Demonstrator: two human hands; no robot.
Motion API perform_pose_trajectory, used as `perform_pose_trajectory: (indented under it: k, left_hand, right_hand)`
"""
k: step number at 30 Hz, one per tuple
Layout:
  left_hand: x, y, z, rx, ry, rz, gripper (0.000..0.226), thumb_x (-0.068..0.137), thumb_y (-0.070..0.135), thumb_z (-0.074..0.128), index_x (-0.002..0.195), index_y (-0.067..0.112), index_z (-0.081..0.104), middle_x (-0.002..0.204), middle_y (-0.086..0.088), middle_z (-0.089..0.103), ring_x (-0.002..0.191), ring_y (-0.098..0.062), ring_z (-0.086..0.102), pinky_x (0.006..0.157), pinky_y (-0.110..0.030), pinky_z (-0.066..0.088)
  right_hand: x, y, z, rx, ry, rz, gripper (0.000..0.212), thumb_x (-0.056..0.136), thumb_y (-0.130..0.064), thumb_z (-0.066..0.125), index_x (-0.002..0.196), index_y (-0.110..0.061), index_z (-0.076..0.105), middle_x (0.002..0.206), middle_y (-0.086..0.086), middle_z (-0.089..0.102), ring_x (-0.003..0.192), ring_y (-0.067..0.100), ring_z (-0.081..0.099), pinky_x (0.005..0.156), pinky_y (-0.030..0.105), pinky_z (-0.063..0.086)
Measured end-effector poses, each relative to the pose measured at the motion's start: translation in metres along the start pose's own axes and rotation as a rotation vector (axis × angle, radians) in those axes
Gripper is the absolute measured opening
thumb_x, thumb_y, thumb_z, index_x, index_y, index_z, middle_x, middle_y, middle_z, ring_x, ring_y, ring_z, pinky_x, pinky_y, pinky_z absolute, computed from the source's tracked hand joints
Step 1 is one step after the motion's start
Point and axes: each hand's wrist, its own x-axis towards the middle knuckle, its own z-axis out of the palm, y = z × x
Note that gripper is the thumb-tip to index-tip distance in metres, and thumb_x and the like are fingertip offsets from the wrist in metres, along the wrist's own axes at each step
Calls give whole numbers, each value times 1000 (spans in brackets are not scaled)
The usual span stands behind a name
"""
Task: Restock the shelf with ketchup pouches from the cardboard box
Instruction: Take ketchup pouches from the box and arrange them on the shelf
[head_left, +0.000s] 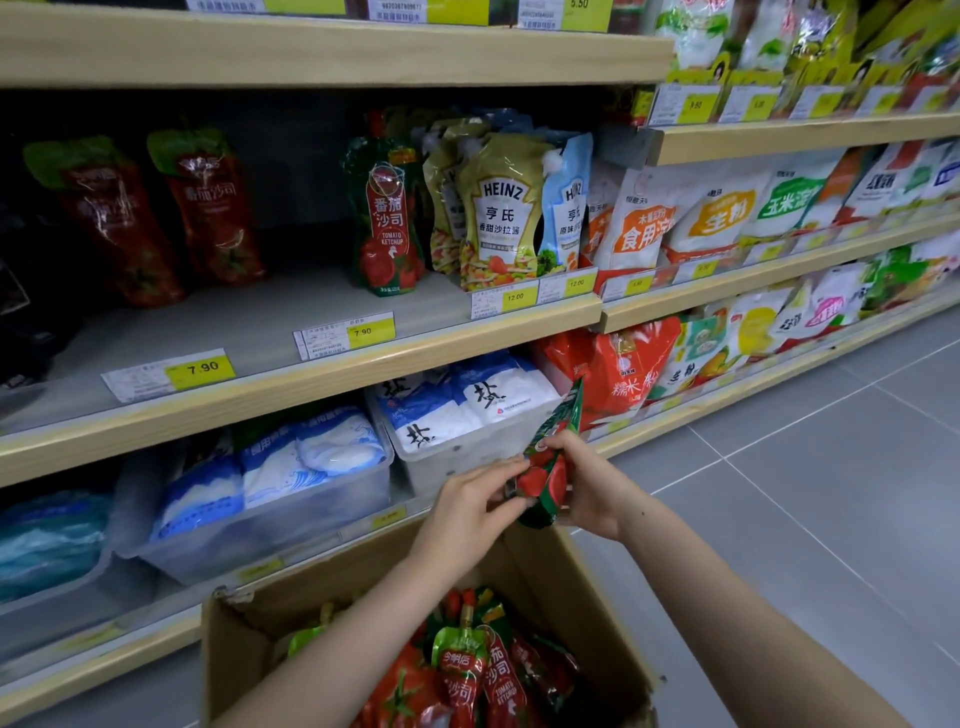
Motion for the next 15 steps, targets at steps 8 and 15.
perform_pose_trajectory:
  k: [8,15]
  left_hand:
    - [1,-5,-8,-50,23,-18,50,75,23,75,120,35,57,127,11,55,117,4,50,100,-5,34]
    - [-1,-1,-5,-191,32,-101,50,78,22,73,116,50,56,112,21,60,98,12,58,77,-9,50]
  right_hand:
    - [3,3,-5,162,4,-58,18,93,-16,49,110,-10,52,107,14,65,90,23,68,58,30,57]
    - [-3,3,1,126,-16,-93,31,94,-24,48,122,-10,50,112,13,65,92,23,68,65,32,58]
